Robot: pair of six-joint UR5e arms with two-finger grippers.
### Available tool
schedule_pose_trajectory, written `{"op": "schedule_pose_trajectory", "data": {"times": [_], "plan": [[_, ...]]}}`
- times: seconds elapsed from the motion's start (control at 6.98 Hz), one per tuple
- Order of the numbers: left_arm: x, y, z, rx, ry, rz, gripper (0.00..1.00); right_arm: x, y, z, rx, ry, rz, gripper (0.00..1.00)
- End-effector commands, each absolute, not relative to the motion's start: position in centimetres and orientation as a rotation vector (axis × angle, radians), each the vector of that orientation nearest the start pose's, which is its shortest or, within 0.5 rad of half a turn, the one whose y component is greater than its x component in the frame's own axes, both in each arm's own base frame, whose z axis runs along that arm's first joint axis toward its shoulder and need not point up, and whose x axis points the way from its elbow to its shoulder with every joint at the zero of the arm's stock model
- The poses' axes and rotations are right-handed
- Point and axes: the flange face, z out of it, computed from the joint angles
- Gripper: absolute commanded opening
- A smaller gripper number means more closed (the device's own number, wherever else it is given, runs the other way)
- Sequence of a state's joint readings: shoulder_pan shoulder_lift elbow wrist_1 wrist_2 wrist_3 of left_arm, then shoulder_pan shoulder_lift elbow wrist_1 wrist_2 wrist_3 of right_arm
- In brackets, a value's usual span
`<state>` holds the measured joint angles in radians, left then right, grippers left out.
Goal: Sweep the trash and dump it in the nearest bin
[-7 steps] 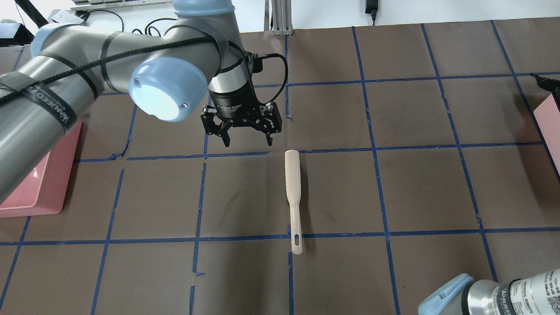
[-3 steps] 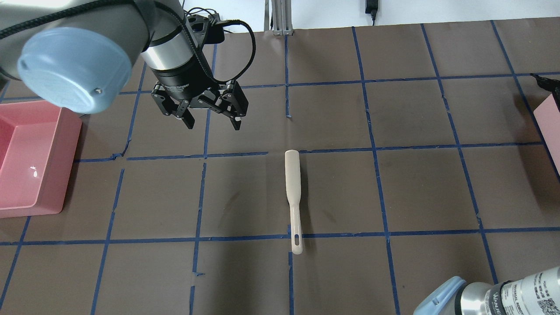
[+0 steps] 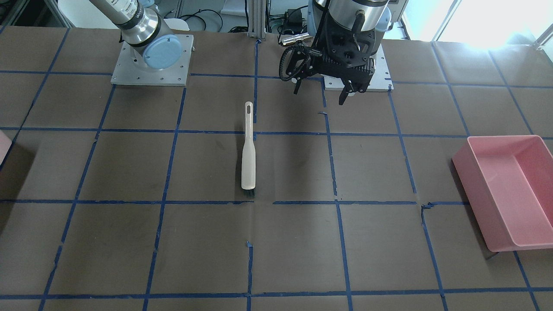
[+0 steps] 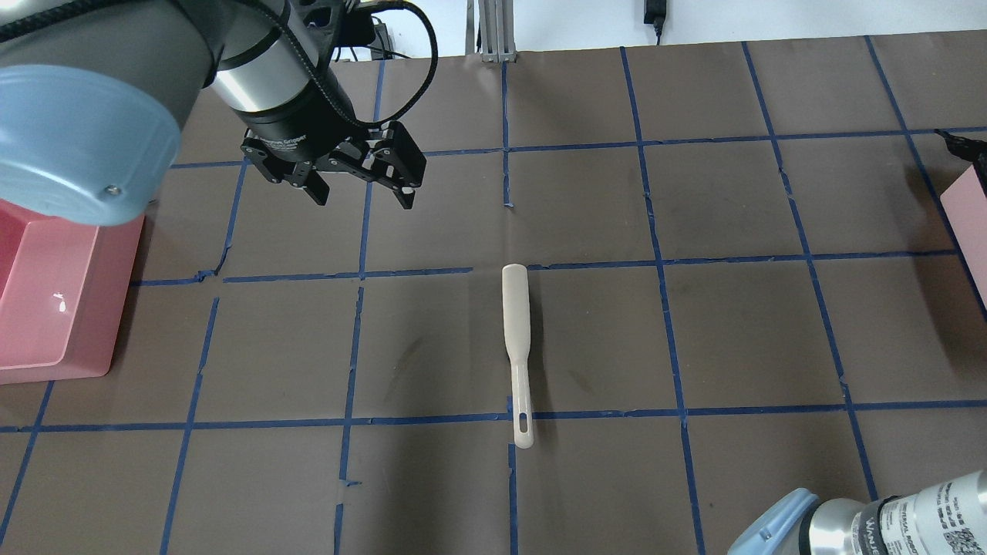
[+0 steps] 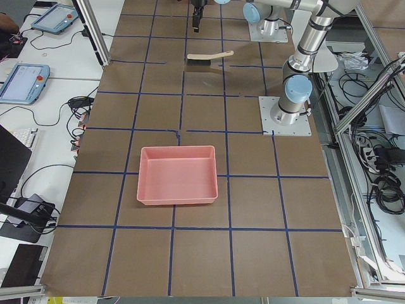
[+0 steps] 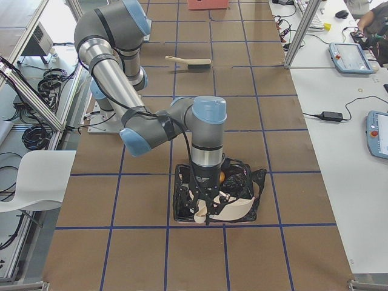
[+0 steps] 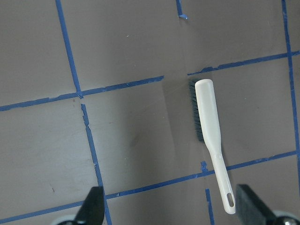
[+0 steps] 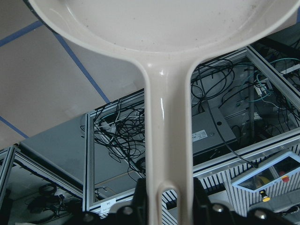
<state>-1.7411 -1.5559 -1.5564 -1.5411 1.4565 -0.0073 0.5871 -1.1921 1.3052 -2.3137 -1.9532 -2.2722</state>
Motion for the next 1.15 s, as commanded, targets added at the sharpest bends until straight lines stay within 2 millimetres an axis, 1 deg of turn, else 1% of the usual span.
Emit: {"op": "schedule_pose_trajectory", "data": {"times": [0.0,0.14,0.29,0.43,0.57,0.72,0.86,1.0], "plan": [[-22.3,-45.5,50.0,0.274,3.249,-0.106,1.0,-48.8,-46.6,51.0,1.358,-2.013,-0.526,0.02],[-22.2,-45.1,50.6,0.27,3.245,-0.126,1.0,-47.0,-47.0,51.2,1.372,-1.996,-0.545,0.02],[-22.1,-44.6,51.0,0.267,3.246,-0.126,1.0,-46.6,-46.9,51.4,1.37,-1.967,-0.549,0.02],[-22.1,-44.4,51.1,0.267,3.246,-0.129,1.0,-46.6,-47.1,51.7,1.398,-1.917,-0.549,0.02],[-21.9,-44.4,51.2,0.262,3.244,-0.124,1.0,-46.6,-47.2,51.6,1.432,-1.898,-0.553,0.02],[-21.8,-44.0,51.5,0.258,3.245,-0.085,1.0,-46.6,-47.4,51.4,1.466,-1.877,-0.564,0.02],[-21.6,-44.0,51.4,0.252,3.247,-0.08,1.0,-46.6,-48.1,51.6,1.53,-1.767,-0.533,0.02],[-20.5,-45.1,51.6,0.21,3.253,-0.161,1.0,-46.8,-48.8,51.0,1.616,-1.695,-0.525,0.01]]}}
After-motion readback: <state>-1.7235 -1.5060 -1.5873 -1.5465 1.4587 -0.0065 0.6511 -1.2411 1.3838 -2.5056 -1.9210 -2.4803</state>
